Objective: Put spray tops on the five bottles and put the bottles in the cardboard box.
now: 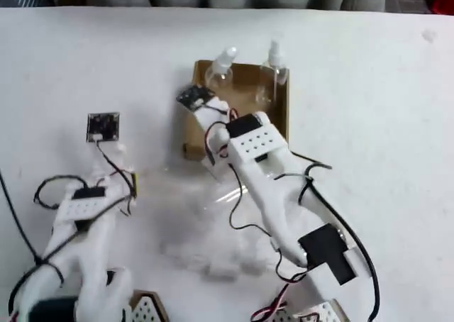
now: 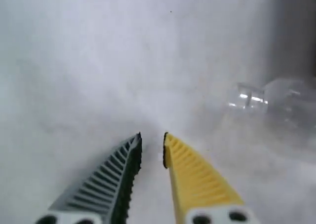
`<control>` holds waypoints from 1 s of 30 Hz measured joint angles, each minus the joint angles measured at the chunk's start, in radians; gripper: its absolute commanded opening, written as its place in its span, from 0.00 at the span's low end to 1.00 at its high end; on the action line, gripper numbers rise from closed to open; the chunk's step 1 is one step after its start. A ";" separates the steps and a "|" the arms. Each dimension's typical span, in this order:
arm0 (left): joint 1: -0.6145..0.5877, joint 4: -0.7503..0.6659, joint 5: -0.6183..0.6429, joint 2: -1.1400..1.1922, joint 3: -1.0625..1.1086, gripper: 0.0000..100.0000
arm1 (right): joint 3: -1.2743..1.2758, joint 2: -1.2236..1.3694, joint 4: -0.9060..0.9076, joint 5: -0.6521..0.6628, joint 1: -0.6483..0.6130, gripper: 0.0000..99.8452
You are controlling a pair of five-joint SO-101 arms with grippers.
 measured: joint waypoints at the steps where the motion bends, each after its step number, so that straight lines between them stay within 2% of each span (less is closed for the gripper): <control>1: 0.000 0.014 0.000 0.041 -0.029 0.08 | 0.000 0.002 -0.003 0.000 0.000 0.02; 6: 0.000 0.089 0.000 0.166 -0.126 0.08 | 0.000 0.006 -0.046 -0.009 -0.020 0.02; 9: 0.000 0.097 0.000 0.167 -0.143 0.08 | 0.023 0.005 -0.094 -0.020 -0.072 0.02; 15: 0.000 0.097 0.000 0.167 -0.144 0.08 | 0.034 0.009 -0.135 -0.140 -0.212 0.02; 18: 0.000 0.097 0.000 0.167 -0.144 0.08 | 0.037 0.009 -0.135 -0.152 -0.239 0.02; 25: -0.020 0.103 0.143 0.169 -0.199 0.08 | 0.040 -0.091 -0.034 -0.152 -0.236 0.02; 30: -0.020 0.103 0.241 0.169 -0.206 0.08 | 0.040 -0.157 0.015 -0.152 -0.178 0.02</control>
